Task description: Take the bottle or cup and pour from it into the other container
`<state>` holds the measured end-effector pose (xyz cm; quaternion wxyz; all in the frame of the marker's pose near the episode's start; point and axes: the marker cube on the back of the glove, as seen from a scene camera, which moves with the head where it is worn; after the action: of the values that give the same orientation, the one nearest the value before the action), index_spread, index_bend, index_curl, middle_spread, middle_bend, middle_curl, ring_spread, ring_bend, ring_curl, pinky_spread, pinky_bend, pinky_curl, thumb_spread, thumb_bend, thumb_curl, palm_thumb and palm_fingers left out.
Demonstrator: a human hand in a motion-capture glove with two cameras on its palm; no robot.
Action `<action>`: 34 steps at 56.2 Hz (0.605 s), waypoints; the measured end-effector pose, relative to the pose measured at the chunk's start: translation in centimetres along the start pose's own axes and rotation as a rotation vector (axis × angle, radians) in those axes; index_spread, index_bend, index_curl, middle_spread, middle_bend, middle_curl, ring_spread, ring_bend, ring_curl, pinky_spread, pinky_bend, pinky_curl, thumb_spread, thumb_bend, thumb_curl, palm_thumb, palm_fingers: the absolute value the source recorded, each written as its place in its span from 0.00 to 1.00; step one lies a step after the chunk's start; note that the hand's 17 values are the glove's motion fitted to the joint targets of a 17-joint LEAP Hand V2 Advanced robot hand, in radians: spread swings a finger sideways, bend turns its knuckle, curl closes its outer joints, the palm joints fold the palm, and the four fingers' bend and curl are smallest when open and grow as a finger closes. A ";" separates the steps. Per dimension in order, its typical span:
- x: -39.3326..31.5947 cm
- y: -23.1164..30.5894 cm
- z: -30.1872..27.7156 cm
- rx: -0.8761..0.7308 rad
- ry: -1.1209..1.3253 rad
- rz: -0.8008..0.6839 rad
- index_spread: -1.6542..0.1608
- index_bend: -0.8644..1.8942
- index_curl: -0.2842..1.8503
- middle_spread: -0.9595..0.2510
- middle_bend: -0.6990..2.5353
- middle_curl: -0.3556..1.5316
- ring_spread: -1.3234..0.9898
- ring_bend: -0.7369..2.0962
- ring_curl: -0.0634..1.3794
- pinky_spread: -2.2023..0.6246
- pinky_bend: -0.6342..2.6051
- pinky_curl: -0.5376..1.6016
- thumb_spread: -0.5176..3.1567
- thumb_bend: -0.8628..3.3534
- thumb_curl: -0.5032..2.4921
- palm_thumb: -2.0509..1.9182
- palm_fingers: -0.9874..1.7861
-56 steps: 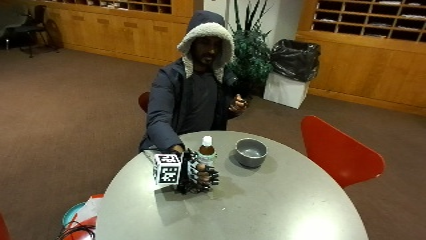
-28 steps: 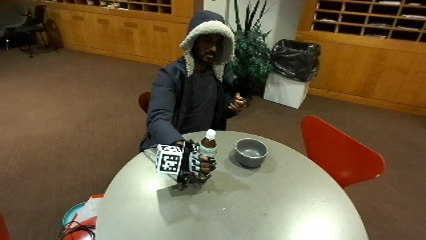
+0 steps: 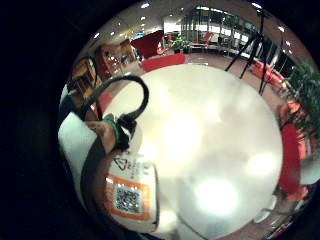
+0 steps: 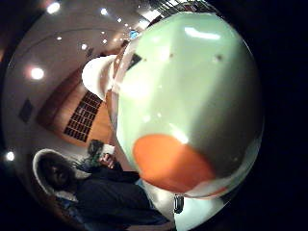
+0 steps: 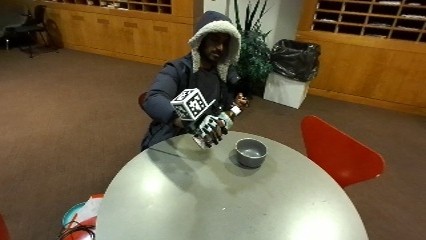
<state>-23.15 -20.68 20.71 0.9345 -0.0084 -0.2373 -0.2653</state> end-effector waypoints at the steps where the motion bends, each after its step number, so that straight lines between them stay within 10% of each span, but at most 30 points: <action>1: -0.2 0.2 -0.1 -0.037 0.028 -0.041 0.76 0.36 0.29 0.59 0.34 0.45 0.49 0.49 0.34 0.77 0.34 0.43 0.20 0.20 0.40 0.76 0.79; 34: -8.3 -3.1 3.7 -0.238 0.798 -0.336 0.76 0.36 0.29 0.60 0.33 0.45 0.49 0.48 0.34 0.77 0.33 0.44 0.21 0.20 0.41 0.76 0.77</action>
<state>-32.49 -18.70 19.89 0.8893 0.0258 0.1758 -0.4215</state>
